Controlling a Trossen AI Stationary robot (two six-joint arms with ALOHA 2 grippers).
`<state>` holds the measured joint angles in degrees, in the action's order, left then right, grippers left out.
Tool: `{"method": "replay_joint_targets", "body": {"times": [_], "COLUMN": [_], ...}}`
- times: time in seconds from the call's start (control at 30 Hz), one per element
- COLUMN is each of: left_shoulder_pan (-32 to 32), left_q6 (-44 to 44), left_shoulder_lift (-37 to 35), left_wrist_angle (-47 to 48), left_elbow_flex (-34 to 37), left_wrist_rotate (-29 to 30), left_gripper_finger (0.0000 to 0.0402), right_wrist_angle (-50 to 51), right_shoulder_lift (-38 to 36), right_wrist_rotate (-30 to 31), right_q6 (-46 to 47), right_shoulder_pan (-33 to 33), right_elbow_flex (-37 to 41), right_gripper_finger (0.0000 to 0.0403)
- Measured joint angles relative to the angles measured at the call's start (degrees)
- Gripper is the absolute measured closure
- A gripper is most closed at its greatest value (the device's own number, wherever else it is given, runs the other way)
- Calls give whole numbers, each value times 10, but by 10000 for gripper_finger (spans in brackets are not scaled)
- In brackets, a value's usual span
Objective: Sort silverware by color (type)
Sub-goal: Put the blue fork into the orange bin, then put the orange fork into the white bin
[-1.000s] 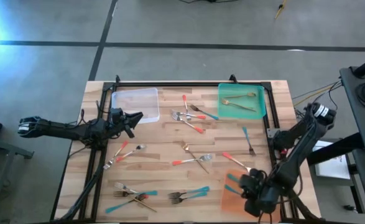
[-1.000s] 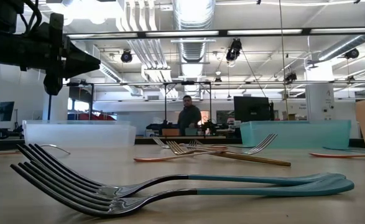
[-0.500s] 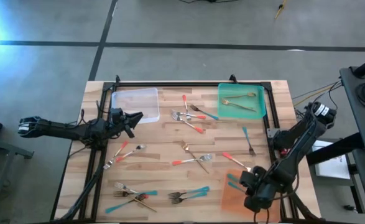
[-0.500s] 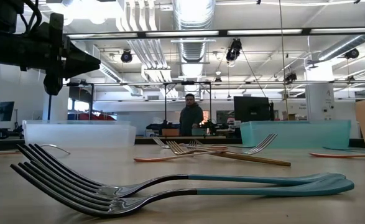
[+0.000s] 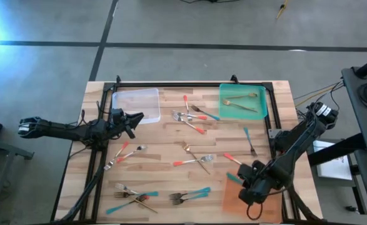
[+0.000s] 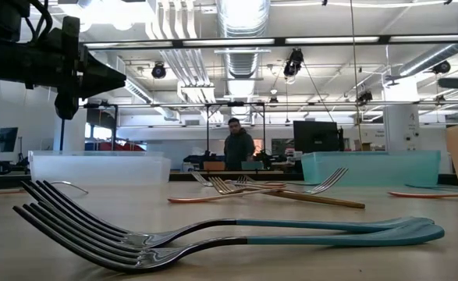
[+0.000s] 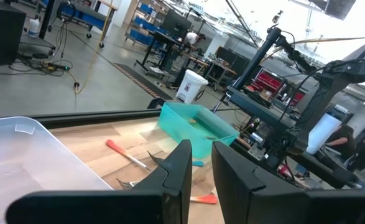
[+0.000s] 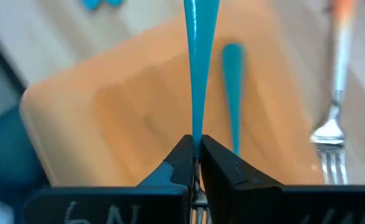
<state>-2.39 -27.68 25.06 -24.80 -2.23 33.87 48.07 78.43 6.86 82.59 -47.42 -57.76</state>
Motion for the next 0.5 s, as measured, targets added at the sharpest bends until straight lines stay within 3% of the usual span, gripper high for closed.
{"method": "replay_joint_targets", "body": {"times": [0.13,0.3,0.5], "left_shoulder_pan": [0,0,0], "left_q6": [0,0,0], "left_shoulder_lift": [0,0,0], "left_wrist_angle": [0,0,0], "left_elbow_flex": [0,0,0], "left_wrist_rotate": [0,0,0], "left_gripper_finger": [355,355,355], "right_wrist_angle": [72,38,-12], "right_shoulder_lift": [0,7,32], "right_wrist_rotate": [-7,-8,-12], "right_q6": [72,98,114], "right_shoulder_pan": [-1,-3,-7], "right_elbow_flex": [1,1,1], "right_gripper_finger": [390,387,325]}}
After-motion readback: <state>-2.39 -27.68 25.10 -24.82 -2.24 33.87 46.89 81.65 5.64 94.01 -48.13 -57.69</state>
